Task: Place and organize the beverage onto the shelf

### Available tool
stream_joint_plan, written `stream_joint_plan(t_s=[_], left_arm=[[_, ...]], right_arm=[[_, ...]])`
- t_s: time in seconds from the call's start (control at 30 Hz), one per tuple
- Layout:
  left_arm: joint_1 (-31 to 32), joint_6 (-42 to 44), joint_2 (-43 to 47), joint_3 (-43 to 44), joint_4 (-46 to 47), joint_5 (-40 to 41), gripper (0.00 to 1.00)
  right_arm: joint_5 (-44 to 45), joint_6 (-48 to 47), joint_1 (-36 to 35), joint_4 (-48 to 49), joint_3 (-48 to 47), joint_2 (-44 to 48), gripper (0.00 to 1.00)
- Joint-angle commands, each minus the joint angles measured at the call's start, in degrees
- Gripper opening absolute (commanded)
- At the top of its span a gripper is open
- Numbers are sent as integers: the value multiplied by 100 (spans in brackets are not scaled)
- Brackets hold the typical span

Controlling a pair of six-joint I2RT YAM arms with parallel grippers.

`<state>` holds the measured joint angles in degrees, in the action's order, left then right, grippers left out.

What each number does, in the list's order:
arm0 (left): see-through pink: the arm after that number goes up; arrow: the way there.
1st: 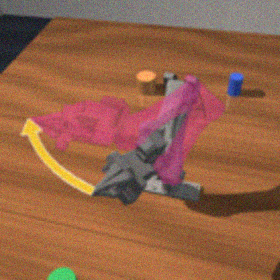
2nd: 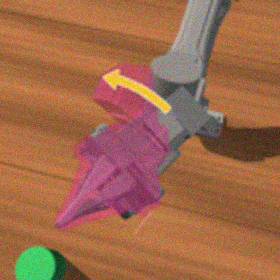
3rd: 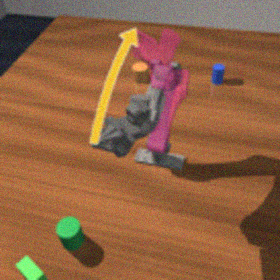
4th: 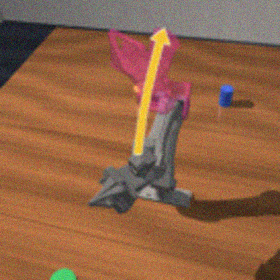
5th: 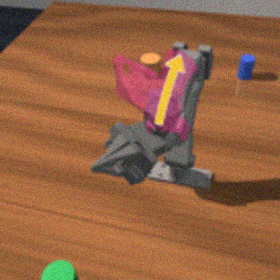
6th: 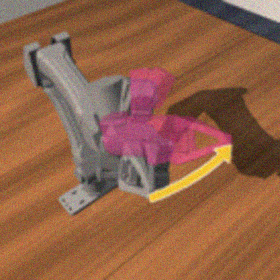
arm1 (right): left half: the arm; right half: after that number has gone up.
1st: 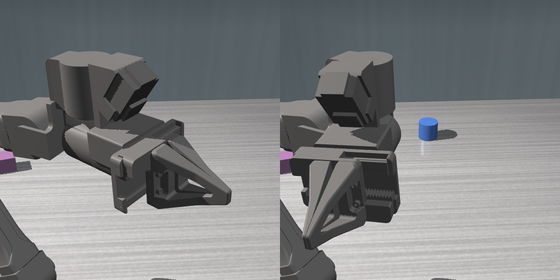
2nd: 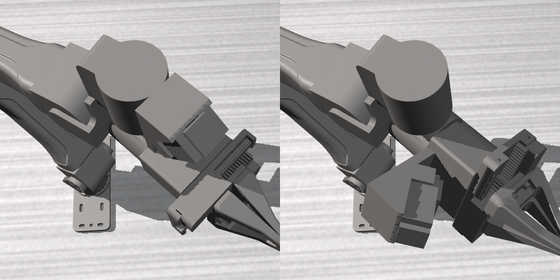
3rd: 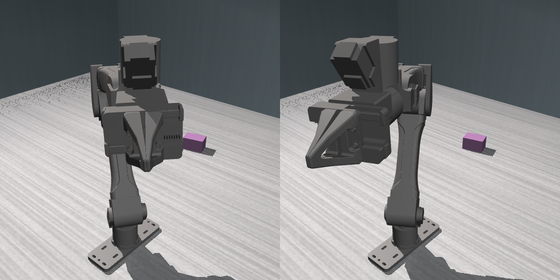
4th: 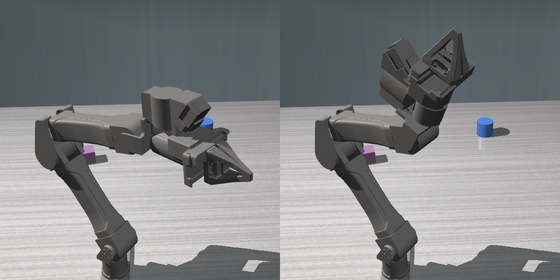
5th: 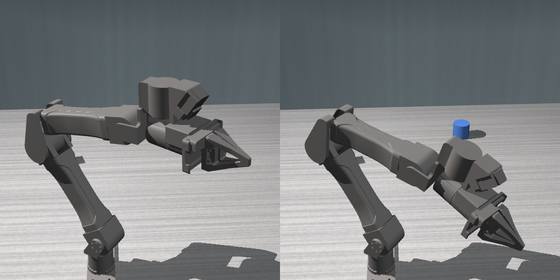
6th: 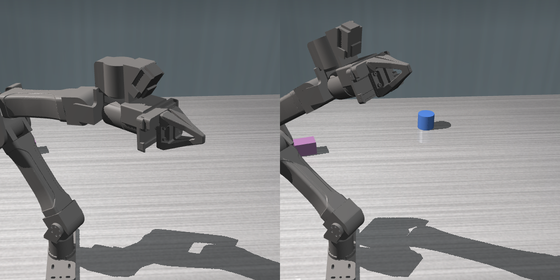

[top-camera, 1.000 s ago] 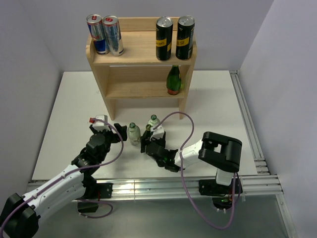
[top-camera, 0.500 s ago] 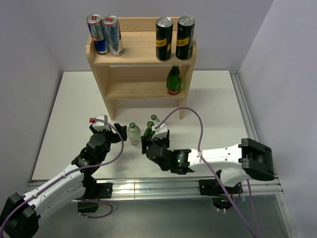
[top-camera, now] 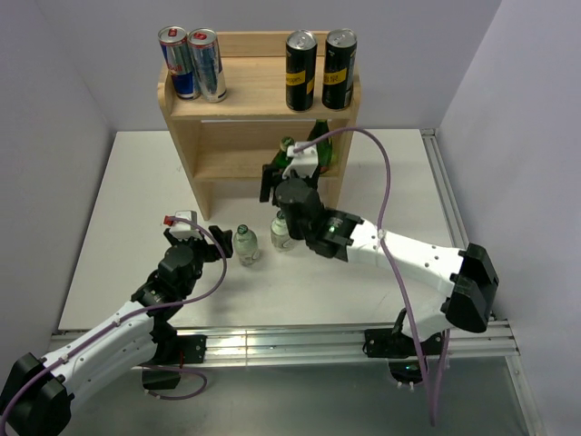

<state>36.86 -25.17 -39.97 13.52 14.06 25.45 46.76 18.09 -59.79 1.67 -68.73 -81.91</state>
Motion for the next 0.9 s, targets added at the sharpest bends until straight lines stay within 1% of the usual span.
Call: stream_joint_plan(t_s=[0.0, 0.07, 0.23, 0.57, 0.87], left_arm=[[14, -6, 15, 204, 219, 127, 99], [14, 3, 24, 204, 228, 127, 99], [14, 3, 15, 204, 219, 127, 99], [5, 3, 15, 213, 228, 109, 99], [14, -14, 33, 195, 219, 127, 99]], right_arm=[[-255, -332, 327, 369, -685, -140, 0], [-352, -332, 511, 308, -878, -220, 0], [-413, -341, 688, 272, -1107, -466, 0], [-396, -271, 908, 456, -1064, -721, 0], [-151, -314, 1110, 527, -1301, -1134, 0]])
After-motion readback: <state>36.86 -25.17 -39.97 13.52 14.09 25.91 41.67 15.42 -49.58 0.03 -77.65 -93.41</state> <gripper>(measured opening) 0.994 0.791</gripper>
